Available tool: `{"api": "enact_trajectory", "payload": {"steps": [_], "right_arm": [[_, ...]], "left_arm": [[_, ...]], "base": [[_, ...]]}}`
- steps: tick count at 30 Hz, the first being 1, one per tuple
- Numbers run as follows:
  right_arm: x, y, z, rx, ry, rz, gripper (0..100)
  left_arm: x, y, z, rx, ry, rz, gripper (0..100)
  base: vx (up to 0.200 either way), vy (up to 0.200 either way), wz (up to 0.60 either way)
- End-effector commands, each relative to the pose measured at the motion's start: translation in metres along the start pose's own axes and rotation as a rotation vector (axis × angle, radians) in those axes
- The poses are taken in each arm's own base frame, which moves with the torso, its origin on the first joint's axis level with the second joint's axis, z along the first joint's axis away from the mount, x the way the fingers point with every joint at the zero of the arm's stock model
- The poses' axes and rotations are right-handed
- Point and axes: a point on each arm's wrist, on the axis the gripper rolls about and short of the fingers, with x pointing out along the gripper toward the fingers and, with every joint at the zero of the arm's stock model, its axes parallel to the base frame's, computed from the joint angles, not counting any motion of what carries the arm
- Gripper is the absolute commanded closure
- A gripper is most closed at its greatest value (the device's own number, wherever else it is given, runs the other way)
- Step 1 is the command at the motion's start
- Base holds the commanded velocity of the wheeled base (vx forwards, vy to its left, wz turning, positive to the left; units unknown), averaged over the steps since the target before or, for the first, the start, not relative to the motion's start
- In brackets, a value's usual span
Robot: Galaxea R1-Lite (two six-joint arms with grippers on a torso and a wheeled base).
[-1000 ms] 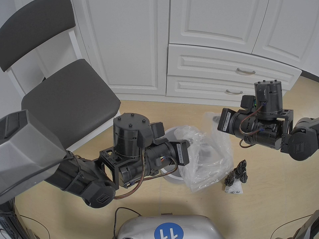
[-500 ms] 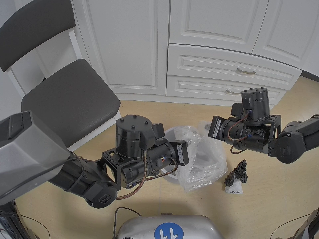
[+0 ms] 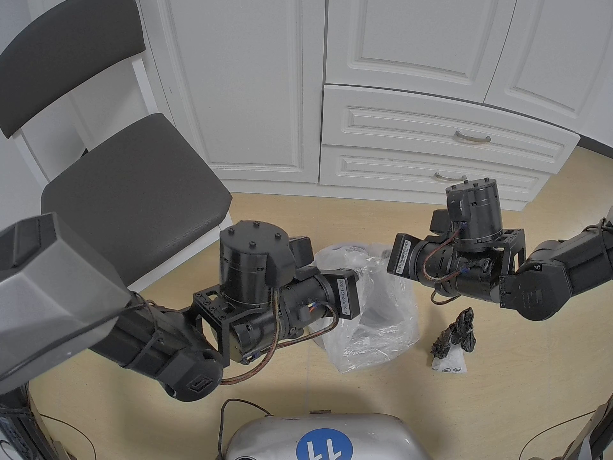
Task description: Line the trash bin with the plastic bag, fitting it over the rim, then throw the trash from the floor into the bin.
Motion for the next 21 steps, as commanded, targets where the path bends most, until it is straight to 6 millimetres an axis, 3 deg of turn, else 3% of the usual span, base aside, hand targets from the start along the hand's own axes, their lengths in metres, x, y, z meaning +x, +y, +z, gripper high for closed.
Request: {"api": "enact_trajectory", "payload": {"steps": [1,2,8,15,21], "right_arm": [[0.013,-0.01,0.0,0.008,0.007,-0.034,100],[0.013,-0.01,0.0,0.008,0.007,-0.034,100],[0.059,-0.045,-0.001,0.052,-0.018,-0.105,100],[0.088,-0.06,-0.016,0.112,-0.032,-0.045,100],[0.102,-0.067,-0.023,0.139,-0.079,-0.01,100]], "left_arm": [[0.019,0.009,-0.018,-0.006,0.04,0.022,100],[0.019,0.009,-0.018,-0.006,0.04,0.022,100],[0.042,0.025,-0.035,-0.021,0.048,0.044,100],[0.056,0.055,-0.039,-0.039,0.005,0.092,100],[0.068,0.074,-0.043,-0.083,-0.005,0.123,100]], "base": [[0.0,0.0,0.0],[0.0,0.0,0.0],[0.0,0.0,0.0],[0.0,0.0,0.0],[0.0,0.0,0.0]]}}
